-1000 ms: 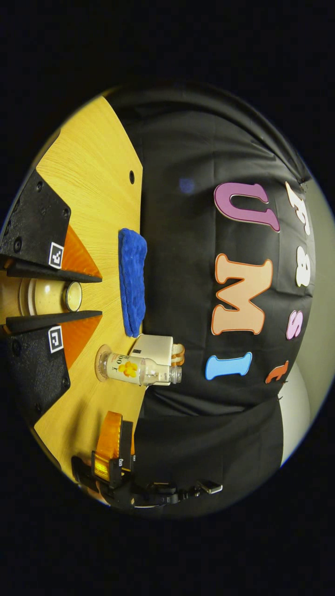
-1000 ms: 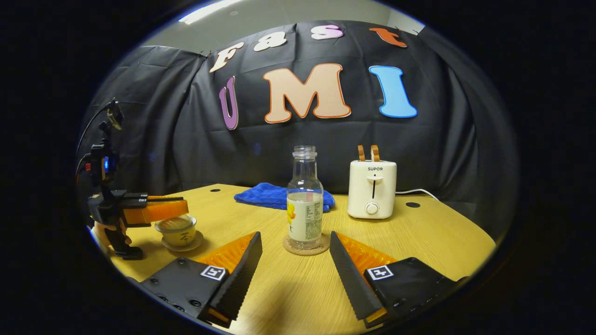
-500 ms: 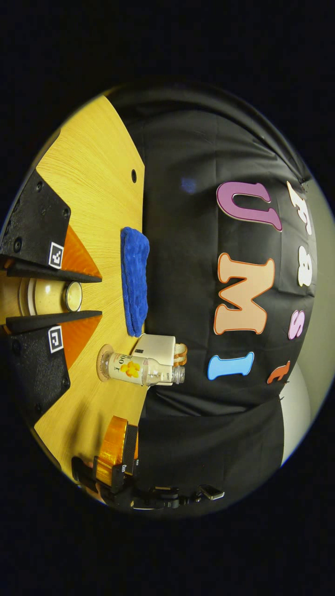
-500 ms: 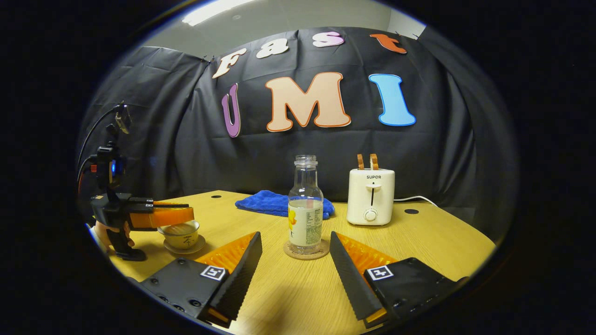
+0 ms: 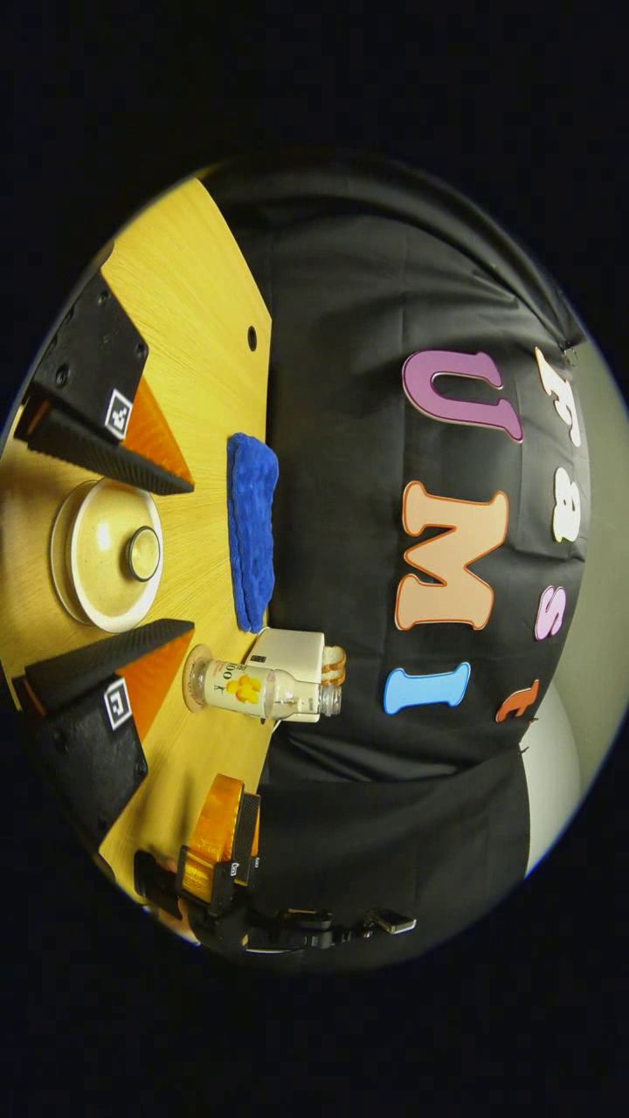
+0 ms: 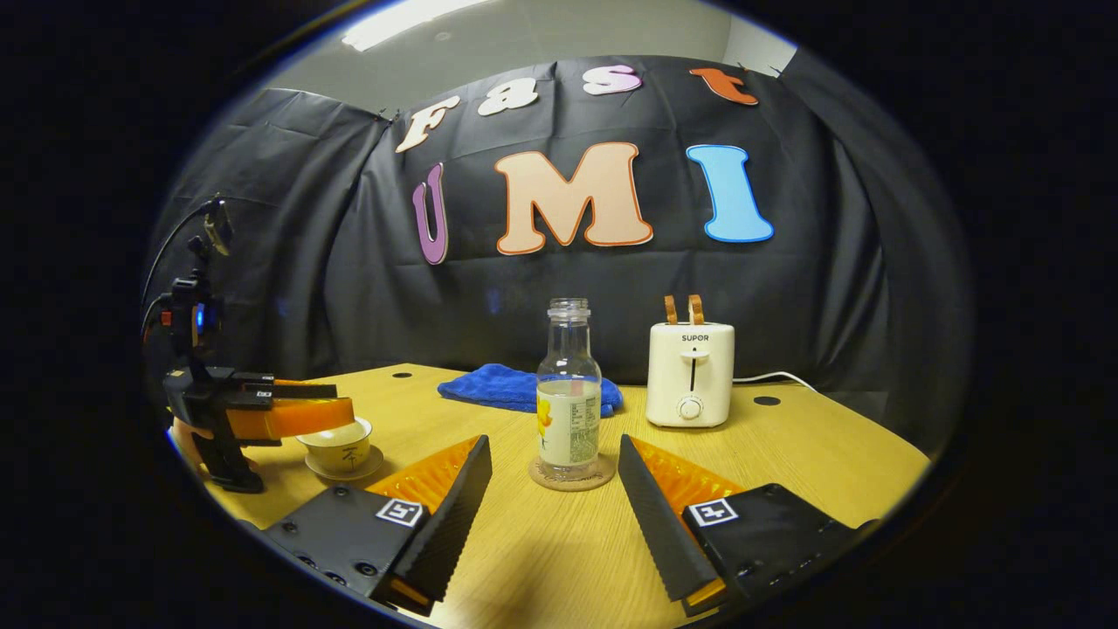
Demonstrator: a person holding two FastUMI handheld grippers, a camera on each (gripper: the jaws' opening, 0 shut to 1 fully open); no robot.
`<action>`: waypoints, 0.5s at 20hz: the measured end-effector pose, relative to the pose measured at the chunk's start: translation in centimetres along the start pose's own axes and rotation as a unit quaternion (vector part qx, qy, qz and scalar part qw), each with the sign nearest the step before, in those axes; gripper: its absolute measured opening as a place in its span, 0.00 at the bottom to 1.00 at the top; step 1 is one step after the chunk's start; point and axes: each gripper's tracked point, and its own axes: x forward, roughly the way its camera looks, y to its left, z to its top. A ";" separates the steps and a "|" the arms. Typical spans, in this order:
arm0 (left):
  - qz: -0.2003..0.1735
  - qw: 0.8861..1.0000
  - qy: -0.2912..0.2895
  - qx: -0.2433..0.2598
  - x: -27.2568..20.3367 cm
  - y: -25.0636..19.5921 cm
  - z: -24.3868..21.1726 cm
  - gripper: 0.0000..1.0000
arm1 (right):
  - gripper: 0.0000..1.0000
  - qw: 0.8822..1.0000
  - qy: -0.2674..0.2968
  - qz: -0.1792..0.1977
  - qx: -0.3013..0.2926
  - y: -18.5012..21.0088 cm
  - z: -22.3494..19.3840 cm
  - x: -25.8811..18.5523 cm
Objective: Open the teacup lid with one hand, grasp the water bottle and pour water into the teacup with the other hand; after pouring, place the water bottle on the coaster and then close the teacup lid.
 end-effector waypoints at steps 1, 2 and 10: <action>0.004 1.000 -0.004 0.000 -0.3 0.1 0.1 0.88 | 0.93 1.000 -0.002 0.000 -0.002 0.0 0.0 0.0; 0.008 1.000 -0.008 -0.002 -0.6 0.3 0.3 0.91 | 0.92 1.000 -0.004 -0.002 -0.002 -0.1 0.1 0.0; 0.063 0.997 -0.041 -0.004 -3.8 3.2 1.2 0.92 | 0.93 1.000 -0.011 -0.006 -0.002 -0.2 0.3 -0.2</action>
